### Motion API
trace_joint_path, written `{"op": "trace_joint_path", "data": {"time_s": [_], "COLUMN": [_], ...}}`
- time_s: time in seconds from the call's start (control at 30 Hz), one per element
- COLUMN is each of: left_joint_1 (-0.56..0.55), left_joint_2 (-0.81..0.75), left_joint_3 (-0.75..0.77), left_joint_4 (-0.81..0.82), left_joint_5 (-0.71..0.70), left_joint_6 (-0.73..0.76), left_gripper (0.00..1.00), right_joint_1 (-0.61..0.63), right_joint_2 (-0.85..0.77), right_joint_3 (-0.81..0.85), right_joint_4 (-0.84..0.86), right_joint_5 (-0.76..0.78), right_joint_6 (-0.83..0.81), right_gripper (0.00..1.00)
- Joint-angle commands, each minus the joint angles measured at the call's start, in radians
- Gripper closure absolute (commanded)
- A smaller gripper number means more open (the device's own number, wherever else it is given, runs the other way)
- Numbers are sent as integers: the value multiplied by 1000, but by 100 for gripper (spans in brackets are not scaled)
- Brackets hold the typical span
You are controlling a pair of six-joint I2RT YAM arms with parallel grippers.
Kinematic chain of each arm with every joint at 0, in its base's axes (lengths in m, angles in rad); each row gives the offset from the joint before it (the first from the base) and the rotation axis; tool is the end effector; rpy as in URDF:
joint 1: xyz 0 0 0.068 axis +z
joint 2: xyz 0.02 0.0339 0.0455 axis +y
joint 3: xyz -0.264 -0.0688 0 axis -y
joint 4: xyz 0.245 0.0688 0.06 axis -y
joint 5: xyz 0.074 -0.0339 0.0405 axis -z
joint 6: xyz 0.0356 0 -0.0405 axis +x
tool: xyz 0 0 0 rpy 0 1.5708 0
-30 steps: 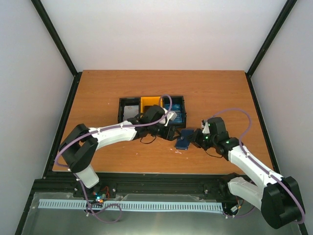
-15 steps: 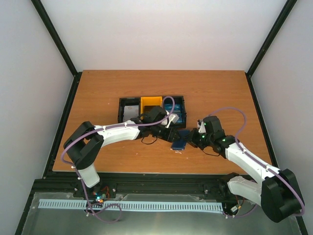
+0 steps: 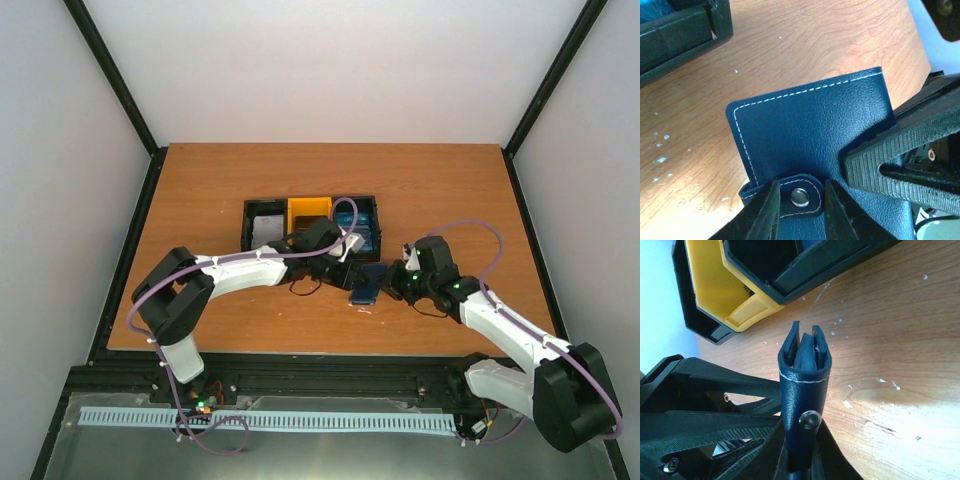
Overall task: Put the credit cards into the card holder
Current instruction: Open the card holder at the center of the board.
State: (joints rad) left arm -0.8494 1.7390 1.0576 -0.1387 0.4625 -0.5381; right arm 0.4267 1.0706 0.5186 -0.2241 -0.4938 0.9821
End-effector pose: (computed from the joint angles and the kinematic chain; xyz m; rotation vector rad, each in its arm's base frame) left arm 0.2288 -0.2842 0.1886 0.6461 2.5500 -1.1342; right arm 0.1830 0.1017 0.1940 0.4454 2.5592 1.1982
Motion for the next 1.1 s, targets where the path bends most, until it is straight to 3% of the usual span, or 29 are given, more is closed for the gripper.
{"op": "trace_joint_path", "data": {"time_s": [0.0,0.47,0.7,0.9,0.97,1.07], "left_joint_1": [-10,-7,10,41,47,53], "left_joint_2": [28,4,-56,-112,-130,-153], "left_joint_3": [19,1,-32,-52,-56,-60], "left_joint_4": [-80,-149,-114,-77,-80,-101], "left_joint_5": [-125,-312,-225,-165,-164,-162], "left_joint_6": [5,-17,-28,-35,-28,-11], "left_gripper": [78,92,92,99,99,99], "right_joint_1": [9,9,9,9,9,9], "right_joint_2": [-12,-25,-20,-10,-4,17], "right_joint_3": [8,27,19,7,-2,-2], "right_joint_4": [94,-40,-18,10,18,-1], "right_joint_5": [-59,22,10,-7,-5,25], "right_joint_6": [28,-60,-65,-81,-88,-109], "right_gripper": [97,97,97,97,90,63]}}
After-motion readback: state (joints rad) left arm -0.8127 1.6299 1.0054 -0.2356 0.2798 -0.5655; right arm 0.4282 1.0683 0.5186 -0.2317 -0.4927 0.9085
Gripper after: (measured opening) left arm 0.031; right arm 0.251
